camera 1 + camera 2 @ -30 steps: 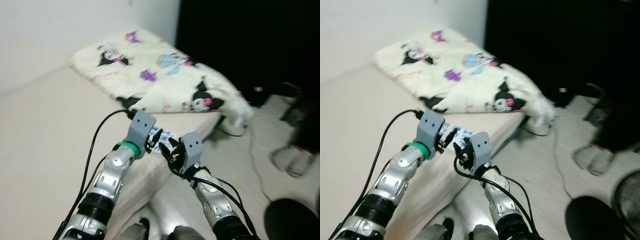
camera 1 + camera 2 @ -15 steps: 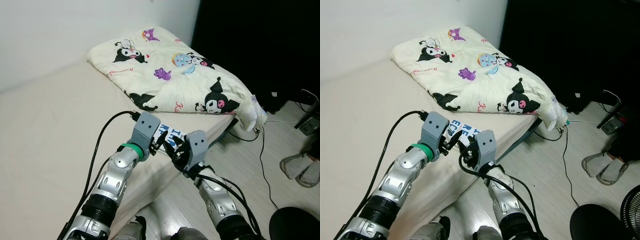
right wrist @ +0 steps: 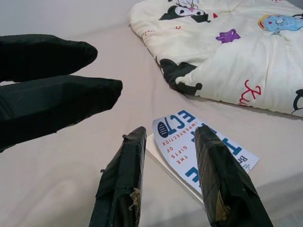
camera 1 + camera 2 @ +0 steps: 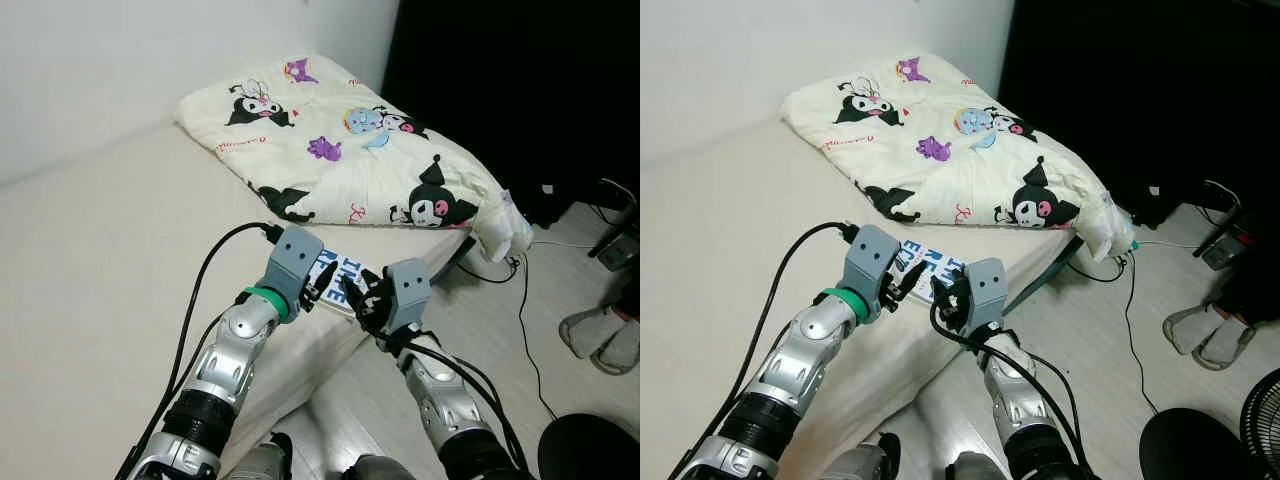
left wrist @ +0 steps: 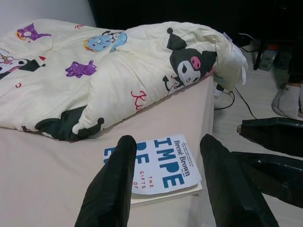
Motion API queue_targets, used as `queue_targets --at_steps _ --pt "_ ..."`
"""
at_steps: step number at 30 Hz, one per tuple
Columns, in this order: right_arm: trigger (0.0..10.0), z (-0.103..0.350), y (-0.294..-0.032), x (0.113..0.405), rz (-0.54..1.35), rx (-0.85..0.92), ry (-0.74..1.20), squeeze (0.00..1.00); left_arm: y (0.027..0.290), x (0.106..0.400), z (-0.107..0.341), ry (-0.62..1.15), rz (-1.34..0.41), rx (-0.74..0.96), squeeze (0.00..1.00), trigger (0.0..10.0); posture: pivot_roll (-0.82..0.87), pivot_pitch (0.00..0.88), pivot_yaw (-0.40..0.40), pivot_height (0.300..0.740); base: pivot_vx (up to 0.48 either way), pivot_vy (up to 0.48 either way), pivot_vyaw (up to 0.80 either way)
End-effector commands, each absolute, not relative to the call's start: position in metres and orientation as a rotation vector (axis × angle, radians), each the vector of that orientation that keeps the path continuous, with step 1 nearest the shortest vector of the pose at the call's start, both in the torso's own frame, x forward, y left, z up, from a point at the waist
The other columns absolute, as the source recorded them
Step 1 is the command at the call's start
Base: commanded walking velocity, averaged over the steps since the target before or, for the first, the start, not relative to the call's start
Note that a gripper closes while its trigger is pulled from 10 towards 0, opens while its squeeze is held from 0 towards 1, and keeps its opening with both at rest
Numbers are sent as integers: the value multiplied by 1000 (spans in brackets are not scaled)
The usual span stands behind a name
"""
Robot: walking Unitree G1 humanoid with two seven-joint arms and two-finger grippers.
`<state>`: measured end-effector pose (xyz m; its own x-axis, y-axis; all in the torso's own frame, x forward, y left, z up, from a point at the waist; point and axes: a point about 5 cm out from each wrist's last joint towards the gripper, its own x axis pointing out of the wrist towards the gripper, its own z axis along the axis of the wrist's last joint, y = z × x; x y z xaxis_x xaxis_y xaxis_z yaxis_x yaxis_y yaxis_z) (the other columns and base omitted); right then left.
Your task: Clean up the room
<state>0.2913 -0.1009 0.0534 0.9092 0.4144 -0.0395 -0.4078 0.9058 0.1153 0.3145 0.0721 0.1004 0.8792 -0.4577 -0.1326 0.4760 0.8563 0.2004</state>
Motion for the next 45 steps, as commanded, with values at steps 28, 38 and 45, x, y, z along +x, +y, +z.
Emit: queue_targets --at_steps 28,38,45 --pt "10000 50 -98 290 431 111 92 0 74 313 97 80 -475 209 0 10000 -47 15 23 740 0 0 96" --pt "10000 49 -96 288 456 113 88 0 72 312 97 81 -476 209 0 10000 -48 20 22 740 0 0 769" --pt "10000 49 -95 287 466 116 90 0 69 314 99 77 -481 211 0 10000 -47 23 24 740 0 0 763"
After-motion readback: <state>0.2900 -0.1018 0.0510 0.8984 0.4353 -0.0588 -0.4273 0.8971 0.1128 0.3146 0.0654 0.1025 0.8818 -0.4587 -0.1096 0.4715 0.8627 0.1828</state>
